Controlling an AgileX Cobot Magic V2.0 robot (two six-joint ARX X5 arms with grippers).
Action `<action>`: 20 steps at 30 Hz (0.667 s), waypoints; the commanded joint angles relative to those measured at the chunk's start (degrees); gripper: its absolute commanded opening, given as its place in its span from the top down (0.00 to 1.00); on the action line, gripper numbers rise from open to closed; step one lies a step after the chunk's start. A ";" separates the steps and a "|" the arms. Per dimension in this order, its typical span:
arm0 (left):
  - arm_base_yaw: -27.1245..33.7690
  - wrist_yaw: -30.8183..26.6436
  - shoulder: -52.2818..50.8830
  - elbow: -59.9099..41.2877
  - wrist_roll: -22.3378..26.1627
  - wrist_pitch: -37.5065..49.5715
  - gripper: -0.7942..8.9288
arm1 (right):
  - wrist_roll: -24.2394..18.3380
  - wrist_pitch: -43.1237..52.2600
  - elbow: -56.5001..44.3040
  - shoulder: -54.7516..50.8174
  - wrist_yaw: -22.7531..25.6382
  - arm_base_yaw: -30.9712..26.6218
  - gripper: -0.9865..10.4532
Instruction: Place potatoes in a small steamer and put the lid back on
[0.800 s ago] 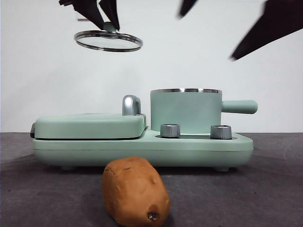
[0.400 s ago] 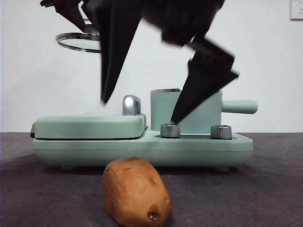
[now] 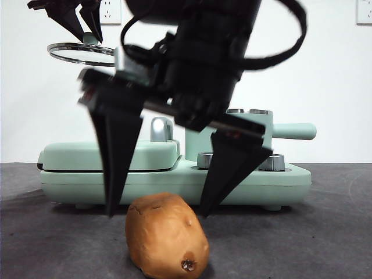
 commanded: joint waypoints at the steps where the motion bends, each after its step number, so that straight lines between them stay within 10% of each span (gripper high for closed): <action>1: 0.02 0.07 -0.52 2.25 0.61 2.03 0.91 | 0.42 0.59 1.01 2.62 0.17 0.98 0.49; 12: 0.13 0.09 -0.52 2.25 0.57 2.05 0.91 | -1.36 -0.28 1.01 4.92 0.85 1.92 0.75; 20: 0.13 0.13 -0.52 2.25 0.57 1.90 0.91 | -1.86 -5.31 4.39 3.93 0.79 0.76 0.76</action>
